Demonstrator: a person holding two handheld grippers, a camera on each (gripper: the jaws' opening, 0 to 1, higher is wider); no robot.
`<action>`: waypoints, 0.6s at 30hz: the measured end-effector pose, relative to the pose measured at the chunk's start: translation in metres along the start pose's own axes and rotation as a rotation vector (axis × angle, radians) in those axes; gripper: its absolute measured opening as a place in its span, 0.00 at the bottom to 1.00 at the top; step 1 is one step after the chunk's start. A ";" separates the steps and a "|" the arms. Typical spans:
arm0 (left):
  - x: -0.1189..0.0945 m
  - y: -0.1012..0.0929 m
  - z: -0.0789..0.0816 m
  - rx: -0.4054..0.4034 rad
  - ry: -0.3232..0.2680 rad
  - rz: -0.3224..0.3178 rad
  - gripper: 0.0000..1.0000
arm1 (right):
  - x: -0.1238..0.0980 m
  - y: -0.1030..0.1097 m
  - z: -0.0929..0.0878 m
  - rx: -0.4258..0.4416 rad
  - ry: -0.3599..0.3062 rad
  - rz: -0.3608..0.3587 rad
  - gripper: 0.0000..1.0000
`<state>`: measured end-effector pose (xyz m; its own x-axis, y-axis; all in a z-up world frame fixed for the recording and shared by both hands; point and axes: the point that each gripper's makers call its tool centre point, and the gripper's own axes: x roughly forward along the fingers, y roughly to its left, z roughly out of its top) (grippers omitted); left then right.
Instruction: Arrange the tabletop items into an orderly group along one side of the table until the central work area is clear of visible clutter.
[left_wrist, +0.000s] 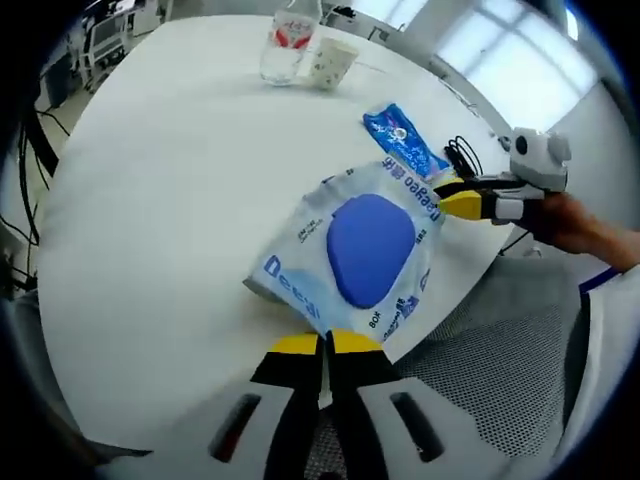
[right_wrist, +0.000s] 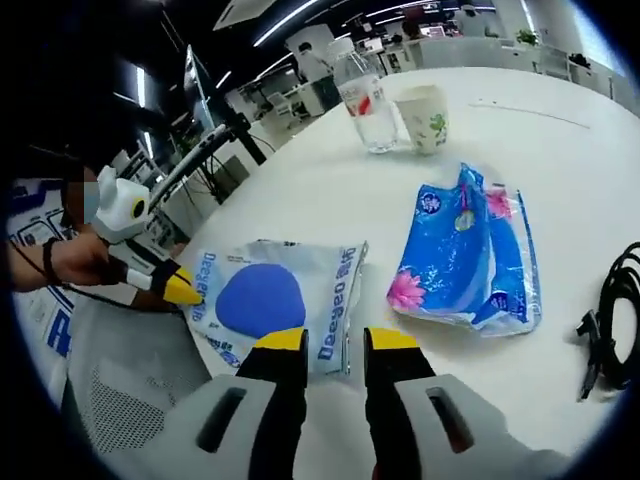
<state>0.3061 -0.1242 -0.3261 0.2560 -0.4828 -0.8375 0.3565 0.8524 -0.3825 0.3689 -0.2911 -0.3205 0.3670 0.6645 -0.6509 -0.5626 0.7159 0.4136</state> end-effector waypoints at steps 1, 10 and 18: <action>0.000 0.000 0.000 -0.004 -0.002 -0.002 0.00 | 0.000 0.000 -0.001 0.003 0.002 0.002 0.17; 0.002 -0.005 0.002 -0.013 -0.008 -0.013 0.00 | -0.005 -0.001 -0.008 0.064 -0.009 -0.002 0.00; 0.000 -0.016 0.008 0.002 -0.009 -0.020 0.00 | -0.016 0.004 -0.013 0.046 -0.019 0.027 0.00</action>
<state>0.3077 -0.1390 -0.3168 0.2565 -0.5015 -0.8262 0.3632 0.8422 -0.3985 0.3513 -0.3017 -0.3161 0.3664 0.6874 -0.6271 -0.5382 0.7063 0.4598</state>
